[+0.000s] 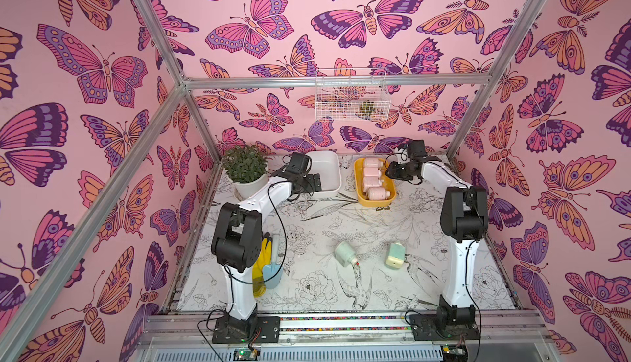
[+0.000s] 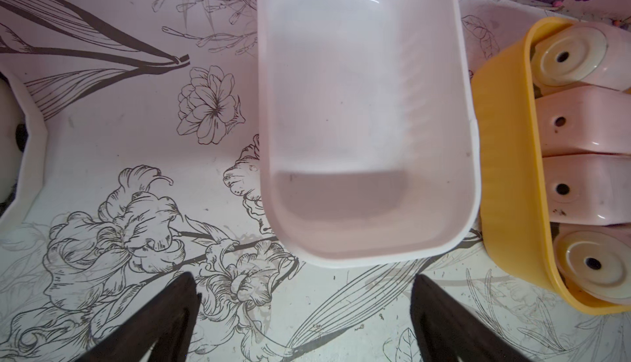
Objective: Place the pencil sharpeners by color into the storage box
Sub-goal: Move the storage box to the center of the board.
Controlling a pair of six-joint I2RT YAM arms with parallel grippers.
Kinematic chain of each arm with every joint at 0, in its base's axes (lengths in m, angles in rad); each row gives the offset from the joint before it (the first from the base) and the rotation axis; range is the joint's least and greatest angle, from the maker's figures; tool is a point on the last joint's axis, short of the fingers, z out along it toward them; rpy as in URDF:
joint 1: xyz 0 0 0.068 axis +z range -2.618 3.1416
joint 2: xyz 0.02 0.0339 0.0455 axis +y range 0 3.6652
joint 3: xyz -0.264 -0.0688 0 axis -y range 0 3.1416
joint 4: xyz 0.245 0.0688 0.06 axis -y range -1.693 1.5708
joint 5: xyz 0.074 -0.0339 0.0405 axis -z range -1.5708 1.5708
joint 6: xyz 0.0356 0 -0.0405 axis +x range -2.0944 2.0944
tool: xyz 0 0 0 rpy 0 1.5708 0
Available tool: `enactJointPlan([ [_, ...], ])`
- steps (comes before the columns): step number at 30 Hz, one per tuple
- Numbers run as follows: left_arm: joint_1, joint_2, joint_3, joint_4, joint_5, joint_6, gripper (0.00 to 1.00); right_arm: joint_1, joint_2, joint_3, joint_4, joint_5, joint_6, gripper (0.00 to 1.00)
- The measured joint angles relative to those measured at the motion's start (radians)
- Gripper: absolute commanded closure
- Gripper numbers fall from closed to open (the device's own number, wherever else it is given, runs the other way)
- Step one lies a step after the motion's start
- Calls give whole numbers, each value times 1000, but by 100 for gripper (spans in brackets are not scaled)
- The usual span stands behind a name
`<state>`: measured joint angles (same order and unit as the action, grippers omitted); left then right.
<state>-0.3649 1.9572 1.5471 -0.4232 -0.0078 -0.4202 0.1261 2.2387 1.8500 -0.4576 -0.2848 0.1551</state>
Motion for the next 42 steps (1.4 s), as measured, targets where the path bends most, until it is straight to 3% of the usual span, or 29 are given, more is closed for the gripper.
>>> enactJointPlan([
  [3, 5, 26, 34, -3, -1, 9, 1, 0, -49, -31, 9, 7, -6, 40],
  [4, 5, 38, 48, -4, -2, 11, 1, 0, -73, -51, 14, 8, -6, 33],
  [5, 5, 52, 63, -4, -4, 13, 2, 0, -103, -76, 19, 10, -2, 2],
  [14, 30, 198, 228, -24, -42, 31, 11, 0, -439, -386, 134, 103, 31, 1],
  [23, 58, 323, 379, -60, -23, 65, 44, 0, -800, -734, 326, 329, 31, 1],
  [25, 58, 359, 416, -72, -20, 72, 64, 0, -845, -782, 359, 372, 31, 1],
  [26, 58, 375, 432, -78, -16, 74, 67, 0, -862, -800, 376, 398, 31, 1],
  [29, 57, 420, 483, -103, -7, 80, 69, 0, -888, -830, 406, 443, 28, 1],
  [34, 57, 457, 539, -137, -6, 85, 89, 0, -935, -866, 420, 469, 20, 1],
  [42, 57, 451, 525, -133, -4, 87, 100, 0, -1025, -951, 463, 473, 29, 1],
])
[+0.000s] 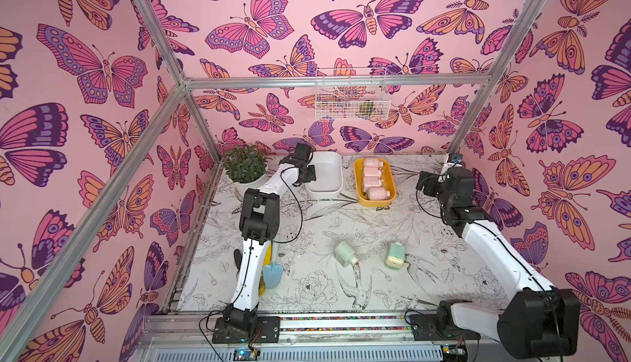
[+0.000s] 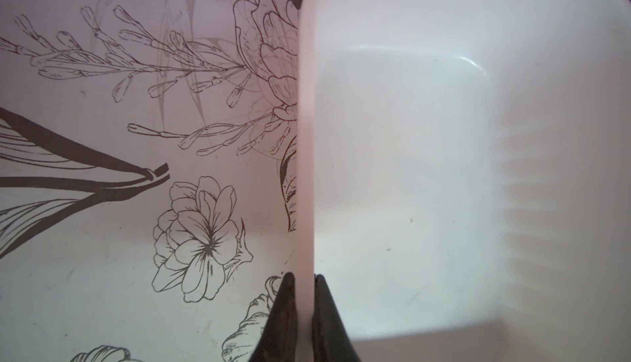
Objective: Place the pencil sharpeners by color into the storage box
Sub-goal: Move the storage box to the center of the board.
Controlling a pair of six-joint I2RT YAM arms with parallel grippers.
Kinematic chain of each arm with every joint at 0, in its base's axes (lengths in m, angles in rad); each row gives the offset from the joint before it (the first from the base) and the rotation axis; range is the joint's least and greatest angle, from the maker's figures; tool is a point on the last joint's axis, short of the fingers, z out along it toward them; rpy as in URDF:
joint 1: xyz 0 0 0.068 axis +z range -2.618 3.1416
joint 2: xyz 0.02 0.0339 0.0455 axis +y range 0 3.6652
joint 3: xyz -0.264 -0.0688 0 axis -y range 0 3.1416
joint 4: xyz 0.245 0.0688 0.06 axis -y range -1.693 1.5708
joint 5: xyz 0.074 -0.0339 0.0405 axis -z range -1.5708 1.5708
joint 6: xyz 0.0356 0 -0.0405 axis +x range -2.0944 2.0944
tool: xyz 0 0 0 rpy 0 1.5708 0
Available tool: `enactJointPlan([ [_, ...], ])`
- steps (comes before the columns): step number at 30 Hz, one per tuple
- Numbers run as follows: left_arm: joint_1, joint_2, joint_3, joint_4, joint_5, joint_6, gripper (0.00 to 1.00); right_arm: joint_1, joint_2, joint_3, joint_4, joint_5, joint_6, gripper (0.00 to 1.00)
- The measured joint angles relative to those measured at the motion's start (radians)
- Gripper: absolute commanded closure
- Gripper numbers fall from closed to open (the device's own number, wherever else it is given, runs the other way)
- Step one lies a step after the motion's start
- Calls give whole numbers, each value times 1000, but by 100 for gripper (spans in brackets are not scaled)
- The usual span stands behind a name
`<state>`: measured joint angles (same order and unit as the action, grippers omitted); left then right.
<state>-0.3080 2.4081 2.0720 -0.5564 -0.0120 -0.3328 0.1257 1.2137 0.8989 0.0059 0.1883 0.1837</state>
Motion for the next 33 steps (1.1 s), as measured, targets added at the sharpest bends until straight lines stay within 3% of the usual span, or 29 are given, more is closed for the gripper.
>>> enactJointPlan([
  [16, -27, -196, -280, 10, 1, -46, 100, 24, -10, -16, -152, -198, 107, 1],
  [22, -47, -310, -451, 57, -3, -78, 100, 81, -24, -17, -177, -198, 109, 1],
  [33, -119, -450, -664, 125, -37, -144, 100, 94, -29, -21, -168, -197, 135, 0],
])
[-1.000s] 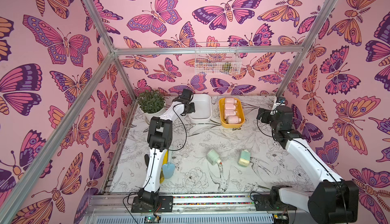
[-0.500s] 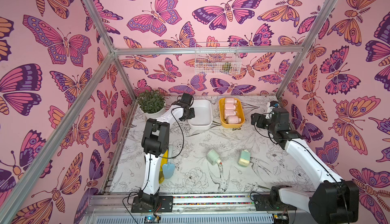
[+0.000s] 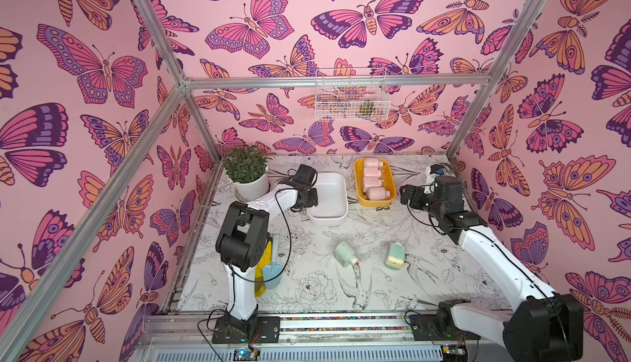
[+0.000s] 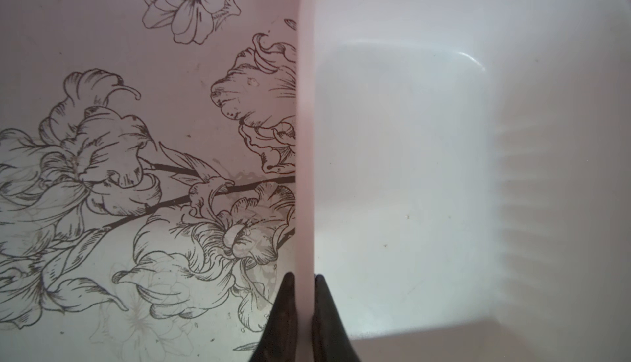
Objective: Place the pencil sharpeners by color into the storage box
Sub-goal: Move the storage box to the center of the board.
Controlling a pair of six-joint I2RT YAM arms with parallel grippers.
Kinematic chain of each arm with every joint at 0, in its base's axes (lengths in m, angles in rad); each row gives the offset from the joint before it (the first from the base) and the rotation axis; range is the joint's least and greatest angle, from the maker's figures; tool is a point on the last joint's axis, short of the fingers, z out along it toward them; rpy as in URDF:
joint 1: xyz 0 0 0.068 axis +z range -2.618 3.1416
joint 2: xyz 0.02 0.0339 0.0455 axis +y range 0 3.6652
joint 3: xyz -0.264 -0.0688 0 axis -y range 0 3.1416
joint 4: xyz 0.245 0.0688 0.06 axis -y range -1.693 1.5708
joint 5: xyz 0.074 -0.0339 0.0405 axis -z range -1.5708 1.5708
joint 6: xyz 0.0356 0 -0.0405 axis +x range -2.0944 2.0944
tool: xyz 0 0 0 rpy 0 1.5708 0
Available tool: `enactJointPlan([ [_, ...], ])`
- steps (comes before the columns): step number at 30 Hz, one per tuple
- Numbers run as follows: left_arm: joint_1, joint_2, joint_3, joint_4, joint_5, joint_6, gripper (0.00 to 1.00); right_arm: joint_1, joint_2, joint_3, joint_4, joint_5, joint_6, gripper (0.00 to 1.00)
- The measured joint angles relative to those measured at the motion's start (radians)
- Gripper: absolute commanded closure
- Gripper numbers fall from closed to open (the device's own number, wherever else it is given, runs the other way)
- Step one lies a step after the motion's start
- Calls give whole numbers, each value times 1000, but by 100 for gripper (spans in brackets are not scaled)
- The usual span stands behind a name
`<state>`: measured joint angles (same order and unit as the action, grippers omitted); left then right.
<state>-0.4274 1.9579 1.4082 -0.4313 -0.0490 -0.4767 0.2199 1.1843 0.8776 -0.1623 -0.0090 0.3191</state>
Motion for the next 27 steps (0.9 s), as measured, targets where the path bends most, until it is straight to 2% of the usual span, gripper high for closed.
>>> enactJointPlan([
  [6, -35, -54, -81, 23, -21, -31, 100, 4, -2, 0, 3, 0, 3, 0],
  [12, -53, -109, -153, 37, -26, -61, 91, 5, -19, -6, 5, -8, 2, 3],
  [19, -58, -154, -203, 27, -27, -91, 65, 40, -19, -10, -1, -31, -4, 5],
  [27, -58, -192, -205, 5, -39, -78, 39, 187, -19, -10, -79, -40, -5, 5],
])
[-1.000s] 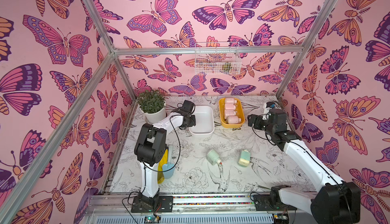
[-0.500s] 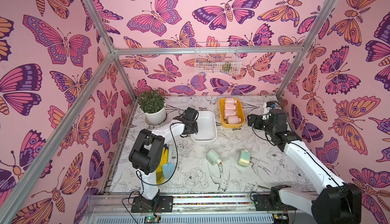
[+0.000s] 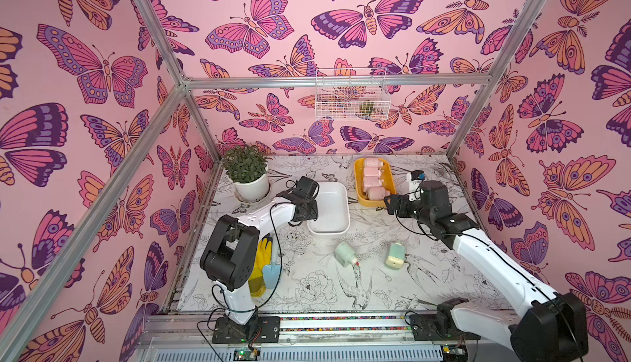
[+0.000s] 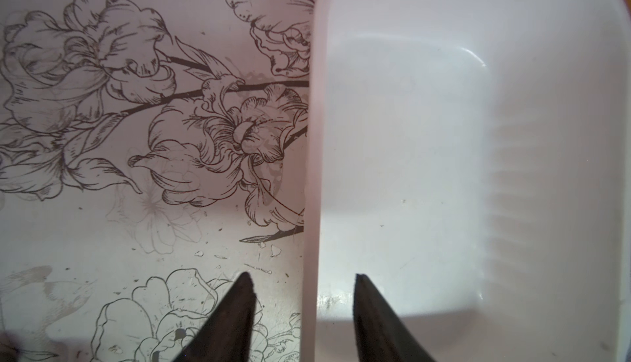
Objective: Place the pencil sharpeners by color into the storage box
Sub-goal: Move the storage box to the center of the board, then pick up the pencil sharpener from the center of the board.
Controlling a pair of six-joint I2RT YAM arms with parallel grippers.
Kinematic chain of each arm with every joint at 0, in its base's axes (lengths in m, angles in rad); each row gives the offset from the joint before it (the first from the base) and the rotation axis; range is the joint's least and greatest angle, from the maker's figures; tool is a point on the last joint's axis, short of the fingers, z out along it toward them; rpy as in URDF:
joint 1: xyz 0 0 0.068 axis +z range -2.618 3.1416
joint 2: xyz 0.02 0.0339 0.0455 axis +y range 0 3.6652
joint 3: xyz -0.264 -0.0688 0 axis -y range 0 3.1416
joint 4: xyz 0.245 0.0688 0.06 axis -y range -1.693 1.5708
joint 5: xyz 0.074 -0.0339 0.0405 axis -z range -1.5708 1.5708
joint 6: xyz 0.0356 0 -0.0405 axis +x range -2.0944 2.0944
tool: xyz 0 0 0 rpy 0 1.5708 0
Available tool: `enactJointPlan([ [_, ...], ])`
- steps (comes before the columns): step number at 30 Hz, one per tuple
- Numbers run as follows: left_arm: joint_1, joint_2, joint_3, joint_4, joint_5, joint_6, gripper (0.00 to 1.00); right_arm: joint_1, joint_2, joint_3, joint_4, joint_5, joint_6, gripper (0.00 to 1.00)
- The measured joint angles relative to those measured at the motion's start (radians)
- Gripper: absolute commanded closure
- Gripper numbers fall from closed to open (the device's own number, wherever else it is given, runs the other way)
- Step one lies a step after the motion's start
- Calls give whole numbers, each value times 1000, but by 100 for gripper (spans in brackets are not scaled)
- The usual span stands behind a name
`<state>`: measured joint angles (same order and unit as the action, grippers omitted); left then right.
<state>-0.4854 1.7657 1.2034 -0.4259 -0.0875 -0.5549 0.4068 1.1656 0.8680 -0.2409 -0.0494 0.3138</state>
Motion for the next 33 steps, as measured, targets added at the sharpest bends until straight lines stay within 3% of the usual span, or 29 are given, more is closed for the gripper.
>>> enactJointPlan([
  [6, -4, -76, 0, -11, 23, 22, 26, 116, 2, 0, -18, 5, -19, 5],
  [11, -27, -147, 0, -14, 42, 40, 0, 192, 44, -26, 17, -5, -26, 5],
  [24, -31, -307, -142, 67, 8, 103, 0, 360, 161, -63, 19, -143, -92, 0],
  [33, -15, -328, -175, 101, -48, 91, 0, 505, 257, -53, 11, -83, -196, 16],
])
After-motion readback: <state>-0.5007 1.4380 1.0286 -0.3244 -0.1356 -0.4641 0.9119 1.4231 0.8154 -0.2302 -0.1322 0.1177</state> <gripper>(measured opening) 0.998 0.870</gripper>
